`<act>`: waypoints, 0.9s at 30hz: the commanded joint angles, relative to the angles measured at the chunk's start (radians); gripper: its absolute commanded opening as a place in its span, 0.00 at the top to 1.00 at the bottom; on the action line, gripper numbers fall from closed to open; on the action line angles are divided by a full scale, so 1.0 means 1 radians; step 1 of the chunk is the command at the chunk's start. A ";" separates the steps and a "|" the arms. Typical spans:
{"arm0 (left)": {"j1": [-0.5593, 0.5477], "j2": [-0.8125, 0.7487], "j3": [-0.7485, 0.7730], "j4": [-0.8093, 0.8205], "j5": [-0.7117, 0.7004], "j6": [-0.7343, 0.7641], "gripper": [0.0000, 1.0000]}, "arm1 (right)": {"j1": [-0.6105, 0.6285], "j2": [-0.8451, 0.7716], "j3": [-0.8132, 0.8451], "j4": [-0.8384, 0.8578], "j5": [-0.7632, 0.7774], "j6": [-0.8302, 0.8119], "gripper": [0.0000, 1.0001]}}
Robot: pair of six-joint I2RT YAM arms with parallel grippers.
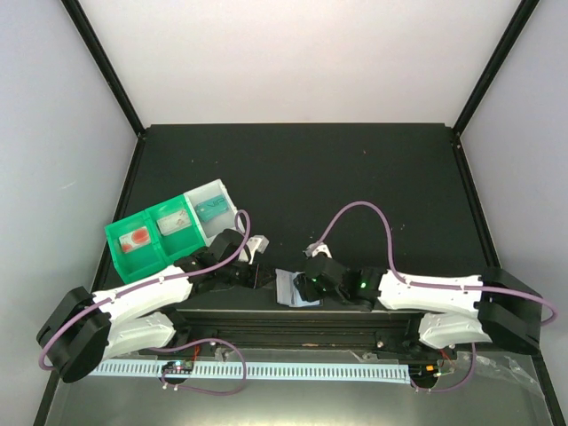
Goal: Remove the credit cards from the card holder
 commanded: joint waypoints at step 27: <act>0.000 -0.011 0.005 0.025 0.013 -0.015 0.98 | 0.010 0.177 0.026 0.163 -0.177 0.048 0.36</act>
